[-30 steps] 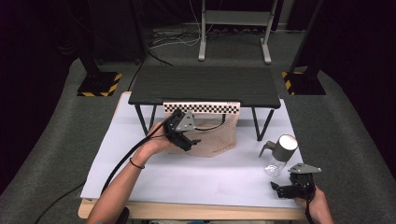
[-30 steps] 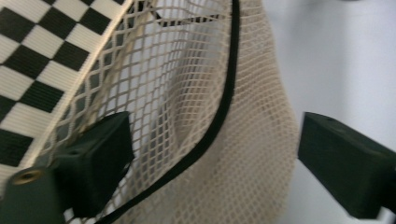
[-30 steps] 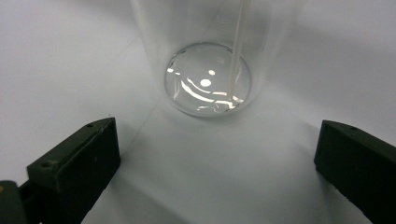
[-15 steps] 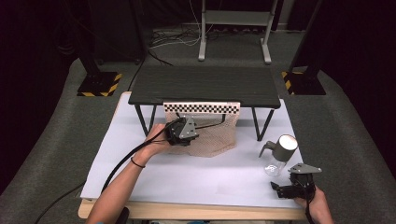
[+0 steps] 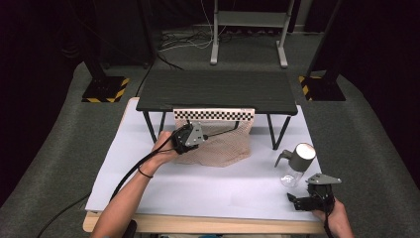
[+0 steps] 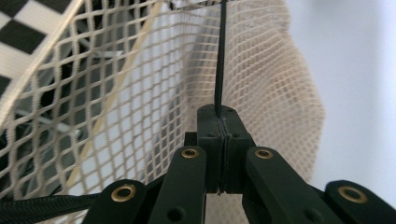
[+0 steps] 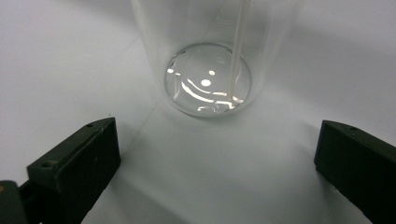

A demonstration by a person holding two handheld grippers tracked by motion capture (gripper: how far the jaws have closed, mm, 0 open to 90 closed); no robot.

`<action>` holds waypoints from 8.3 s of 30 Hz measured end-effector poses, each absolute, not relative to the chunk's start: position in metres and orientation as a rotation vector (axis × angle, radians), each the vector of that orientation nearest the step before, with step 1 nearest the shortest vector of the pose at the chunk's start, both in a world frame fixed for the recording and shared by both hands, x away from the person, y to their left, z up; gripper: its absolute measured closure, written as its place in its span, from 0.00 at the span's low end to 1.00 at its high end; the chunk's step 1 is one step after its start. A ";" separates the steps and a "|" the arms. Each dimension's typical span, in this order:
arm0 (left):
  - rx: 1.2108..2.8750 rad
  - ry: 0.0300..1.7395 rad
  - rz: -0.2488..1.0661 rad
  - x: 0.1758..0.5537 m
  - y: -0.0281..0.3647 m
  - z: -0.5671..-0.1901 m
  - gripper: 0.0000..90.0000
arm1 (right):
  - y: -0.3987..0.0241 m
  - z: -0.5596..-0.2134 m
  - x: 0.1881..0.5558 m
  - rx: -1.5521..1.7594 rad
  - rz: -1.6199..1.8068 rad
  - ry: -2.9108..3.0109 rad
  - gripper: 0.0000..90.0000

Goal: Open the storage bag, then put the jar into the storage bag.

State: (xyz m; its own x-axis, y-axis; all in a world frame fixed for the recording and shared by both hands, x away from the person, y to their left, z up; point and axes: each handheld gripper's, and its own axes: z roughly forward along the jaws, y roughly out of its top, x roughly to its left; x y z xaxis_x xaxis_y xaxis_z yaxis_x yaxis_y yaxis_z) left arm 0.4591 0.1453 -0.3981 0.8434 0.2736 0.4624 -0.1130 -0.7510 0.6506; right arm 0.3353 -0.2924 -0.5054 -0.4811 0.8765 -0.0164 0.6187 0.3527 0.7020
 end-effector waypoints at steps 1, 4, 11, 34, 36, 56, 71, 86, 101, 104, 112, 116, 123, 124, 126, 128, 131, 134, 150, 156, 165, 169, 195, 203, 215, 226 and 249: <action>2.315 0.105 0.704 0.458 0.146 -0.397 0.99 | -0.292 -0.505 0.335 1.308 0.902 2.230 0.00; 2.304 0.073 0.666 0.452 0.149 -0.391 0.99 | -0.292 -0.505 0.335 1.308 0.902 2.230 0.00; 2.273 0.026 0.607 0.442 0.155 -0.379 0.99 | -0.292 -0.505 0.335 1.309 0.902 2.229 0.00; 2.252 -0.005 0.599 0.438 0.155 -0.374 0.99 | -0.292 -0.505 0.336 1.317 0.895 2.237 0.00; 2.249 -0.006 0.601 0.438 0.155 -0.374 0.99 | -0.292 -0.505 0.336 1.318 0.894 2.238 0.00; 2.251 -0.001 0.600 0.439 0.154 -0.374 0.99 | -0.291 -0.503 0.337 1.317 0.879 2.249 0.00; 2.245 -0.002 0.595 0.438 0.154 -0.373 0.98 | -0.291 -0.498 0.336 1.267 0.821 2.286 0.00; 2.238 -0.002 0.598 0.437 0.153 -0.371 0.98 | -0.296 -0.469 0.330 1.186 1.045 2.197 0.00; 2.236 -0.009 0.592 0.437 0.154 -0.371 0.98 | -0.287 -0.436 0.353 1.114 1.177 2.142 0.00; 2.237 -0.009 0.590 0.437 0.154 -0.371 0.98 | -0.285 -0.436 0.358 1.104 1.184 2.154 0.00; 2.239 -0.012 0.584 0.437 0.154 -0.372 0.98 | -0.285 -0.435 0.363 1.105 1.248 2.109 0.03; 2.238 -0.012 0.585 0.437 0.154 -0.372 0.98 | -0.285 -0.436 0.363 1.097 1.282 2.081 0.13; 2.245 -0.018 0.588 0.437 0.154 -0.372 0.97 | -0.285 -0.436 0.360 1.082 1.284 2.049 0.33; 2.243 -0.018 0.588 0.437 0.154 -0.372 0.97 | -0.284 -0.436 0.359 1.080 1.275 2.046 0.33; 2.242 -0.019 0.587 0.437 0.154 -0.372 0.97 | -0.283 -0.436 0.358 1.076 1.270 2.038 0.33; 2.242 -0.019 0.588 0.437 0.154 -0.372 0.97 | -0.282 -0.436 0.357 1.072 1.263 2.034 0.33; 2.244 -0.022 0.588 0.437 0.154 -0.372 0.98 | -0.279 -0.435 0.356 1.065 1.258 2.029 0.33; 2.245 -0.023 0.590 0.437 0.154 -0.372 0.98 | -0.276 -0.431 0.353 1.050 1.274 2.020 0.33; 2.247 -0.024 0.592 0.436 0.153 -0.372 0.98 | -0.257 -0.409 0.345 0.995 1.313 2.021 0.34; 2.246 -0.026 0.591 0.436 0.153 -0.371 0.97 | -0.251 -0.403 0.345 0.987 1.338 2.024 0.34; 2.250 -0.029 0.591 0.436 0.153 -0.371 0.97 | -0.236 -0.391 0.351 0.961 1.375 2.031 0.33; 2.250 -0.030 0.590 0.436 0.153 -0.371 0.97 | -0.231 -0.386 0.353 0.952 1.387 2.029 0.34; 2.252 -0.038 0.594 0.435 0.151 -0.371 0.97 | -0.187 -0.354 0.366 0.861 1.479 2.044 0.34; 2.253 -0.038 0.595 0.434 0.151 -0.371 0.97 | -0.173 -0.345 0.371 0.821 1.511 2.045 0.34; 2.255 -0.042 0.598 0.434 0.151 -0.371 0.97 | -0.159 -0.331 0.377 0.785 1.537 2.042 0.34; 2.261 -0.047 0.598 0.434 0.150 -0.371 0.97 | -0.149 -0.319 0.383 0.756 1.559 2.040 0.34; 2.261 -0.053 0.598 0.433 0.149 -0.371 0.97 | -0.130 -0.288 0.392 0.688 1.620 2.009 0.34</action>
